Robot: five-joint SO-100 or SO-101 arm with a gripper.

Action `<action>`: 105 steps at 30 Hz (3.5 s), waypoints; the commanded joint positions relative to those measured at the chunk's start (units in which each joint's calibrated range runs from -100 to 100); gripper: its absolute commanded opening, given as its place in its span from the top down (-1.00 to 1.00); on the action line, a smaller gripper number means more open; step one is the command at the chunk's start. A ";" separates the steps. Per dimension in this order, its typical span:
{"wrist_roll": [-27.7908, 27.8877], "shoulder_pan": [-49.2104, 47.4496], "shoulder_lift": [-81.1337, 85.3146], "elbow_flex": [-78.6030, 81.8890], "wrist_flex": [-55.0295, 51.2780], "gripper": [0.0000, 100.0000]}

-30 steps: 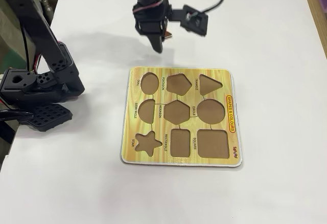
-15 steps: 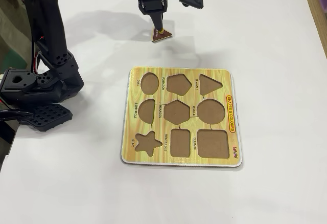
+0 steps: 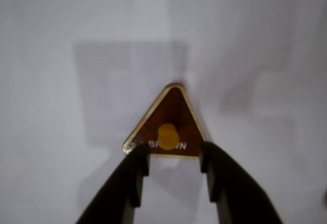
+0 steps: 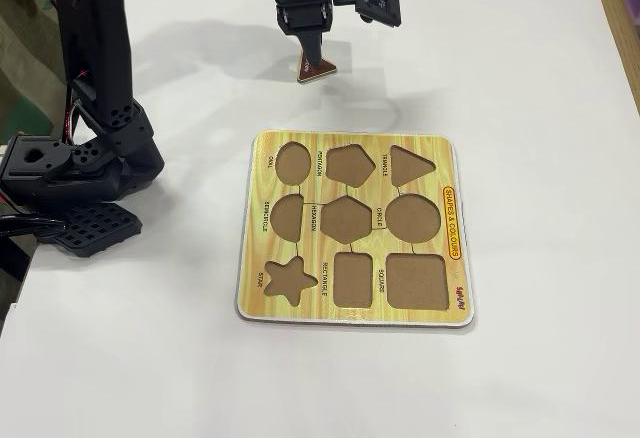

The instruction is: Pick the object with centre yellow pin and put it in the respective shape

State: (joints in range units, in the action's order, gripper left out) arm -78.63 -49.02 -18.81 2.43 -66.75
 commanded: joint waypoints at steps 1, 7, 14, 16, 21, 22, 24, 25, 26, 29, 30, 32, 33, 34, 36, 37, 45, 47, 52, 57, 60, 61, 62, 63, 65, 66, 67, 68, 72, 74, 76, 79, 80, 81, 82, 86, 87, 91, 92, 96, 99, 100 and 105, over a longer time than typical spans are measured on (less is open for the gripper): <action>-0.35 1.46 -0.35 -2.79 0.72 0.77; -0.30 1.36 -1.94 -2.97 0.72 0.77; -0.30 1.07 -2.61 -2.97 0.72 0.77; -0.30 0.97 -2.61 -2.97 0.72 0.77; 0.02 0.87 -2.44 -2.97 0.72 0.78; 0.07 0.97 -2.27 -2.88 0.72 0.77; 0.07 1.17 -1.86 -2.79 0.20 0.77; 0.07 1.26 -1.77 -2.88 0.03 0.76; 0.07 1.26 -1.52 -2.88 -0.06 0.76; 0.07 1.46 0.57 -1.89 -0.14 0.76; 0.07 1.46 0.82 -1.89 -0.14 0.76; 0.12 1.46 1.24 -1.89 -0.14 0.76; 0.12 1.56 1.24 -1.89 -0.14 0.76; 0.12 1.56 1.24 -1.89 -0.06 0.76; 0.12 1.56 1.49 -1.89 0.03 0.76; 0.12 1.46 1.58 -1.89 0.03 0.76; 0.12 1.46 1.58 -2.79 0.63 0.77; 0.12 1.46 1.32 -2.88 0.72 0.77; 0.12 1.46 1.41 -2.61 0.72 0.81; 0.12 1.46 1.49 -2.25 0.72 0.88; 0.12 1.46 1.49 -1.98 0.72 0.90; 0.12 1.46 1.49 -1.98 0.72 0.90; 0.12 1.46 1.41 -1.98 0.72 0.90; 0.12 1.46 1.41 -1.98 0.72 0.90; 0.12 1.46 1.41 -1.98 0.72 0.90; 0.12 1.46 1.49 -1.98 0.72 0.90; 0.12 1.46 1.49 -1.98 0.72 0.90; 0.12 1.46 1.58 -2.07 0.72 0.90; 0.12 2.44 1.66 -2.97 0.72 0.90; 0.12 3.02 1.91 -2.97 0.72 0.90; 0.12 4.29 3.50 -2.61 0.72 0.90; 0.18 6.34 5.17 -2.07 0.72 0.90; 0.18 7.12 5.43 -1.98 0.55 0.90; 0.18 7.81 5.51 -1.98 0.55 0.90; 0.23 8.59 5.84 -1.98 0.37 0.90; 3.31 12.98 7.52 -1.98 -0.06 0.90; 3.78 13.86 7.77 -1.98 -0.06 0.90; 5.09 17.77 8.52 -1.98 -0.06 0.90; 5.51 18.65 8.52 -1.98 -0.06 0.90; 7.71 22.06 9.44 -1.98 -0.06 0.90; 9.38 24.60 9.44 -1.98 -0.06 0.90; 9.96 25.38 9.44 -1.98 -0.06 0.90; 13.20 29.10 9.19 -1.98 0.03 0.89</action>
State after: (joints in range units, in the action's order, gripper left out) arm -67.24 -22.45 -12.89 2.43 -66.67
